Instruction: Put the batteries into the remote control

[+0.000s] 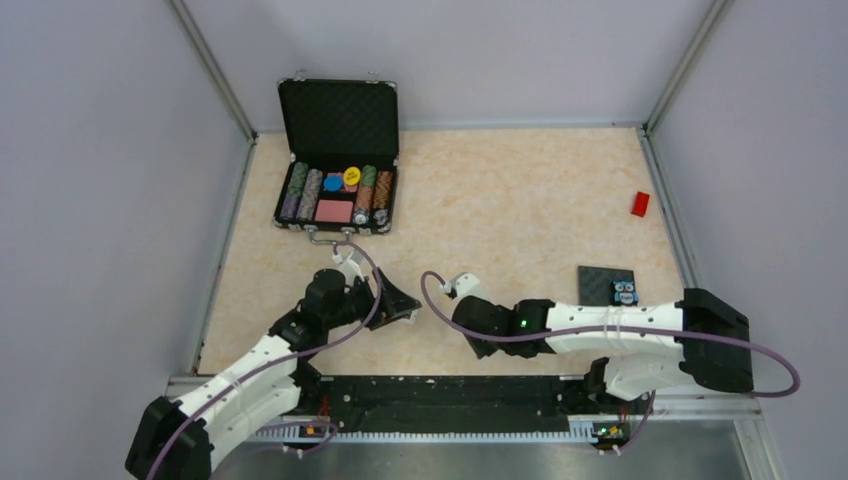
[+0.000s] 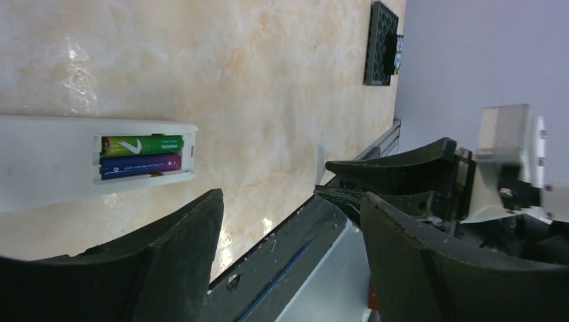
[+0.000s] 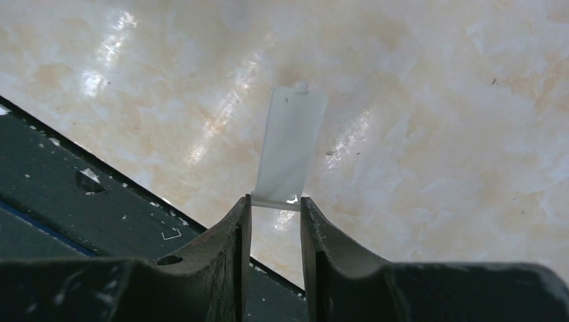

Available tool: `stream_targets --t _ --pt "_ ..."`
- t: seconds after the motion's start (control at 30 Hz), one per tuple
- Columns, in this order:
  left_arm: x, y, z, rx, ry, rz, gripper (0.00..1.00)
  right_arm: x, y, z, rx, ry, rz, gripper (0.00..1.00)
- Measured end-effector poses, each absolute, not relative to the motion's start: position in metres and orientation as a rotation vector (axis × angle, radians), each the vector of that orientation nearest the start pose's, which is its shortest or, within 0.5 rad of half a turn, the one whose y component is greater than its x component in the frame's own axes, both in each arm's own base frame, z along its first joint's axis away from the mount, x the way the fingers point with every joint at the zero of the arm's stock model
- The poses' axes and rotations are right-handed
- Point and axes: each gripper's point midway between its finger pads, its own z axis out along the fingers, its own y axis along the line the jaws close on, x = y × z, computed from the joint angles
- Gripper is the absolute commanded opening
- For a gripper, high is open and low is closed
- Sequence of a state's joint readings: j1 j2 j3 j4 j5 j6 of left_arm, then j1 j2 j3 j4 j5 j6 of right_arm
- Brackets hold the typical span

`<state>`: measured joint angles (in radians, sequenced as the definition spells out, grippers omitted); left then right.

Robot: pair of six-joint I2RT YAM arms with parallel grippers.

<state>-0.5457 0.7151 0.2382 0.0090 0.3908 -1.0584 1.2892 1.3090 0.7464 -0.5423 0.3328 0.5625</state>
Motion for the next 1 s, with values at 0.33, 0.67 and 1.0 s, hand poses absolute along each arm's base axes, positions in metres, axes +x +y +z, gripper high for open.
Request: stream_targets --t 0.33,0.67,1.0 --pt "0.154 -0.242 0.092 -0.207 2.453 -1.459 0.75 0.114 0.274 0.068 -0.848 2.370 0.366 0.29" --pt "0.162 -0.255 0.106 -0.131 2.391 -1.538 0.74 0.110 0.291 0.065 -0.873 2.364 0.437 0.29" --pt "0.165 -0.256 0.103 -0.124 2.385 -1.506 0.70 0.111 0.315 0.084 -0.857 2.317 0.549 0.29"
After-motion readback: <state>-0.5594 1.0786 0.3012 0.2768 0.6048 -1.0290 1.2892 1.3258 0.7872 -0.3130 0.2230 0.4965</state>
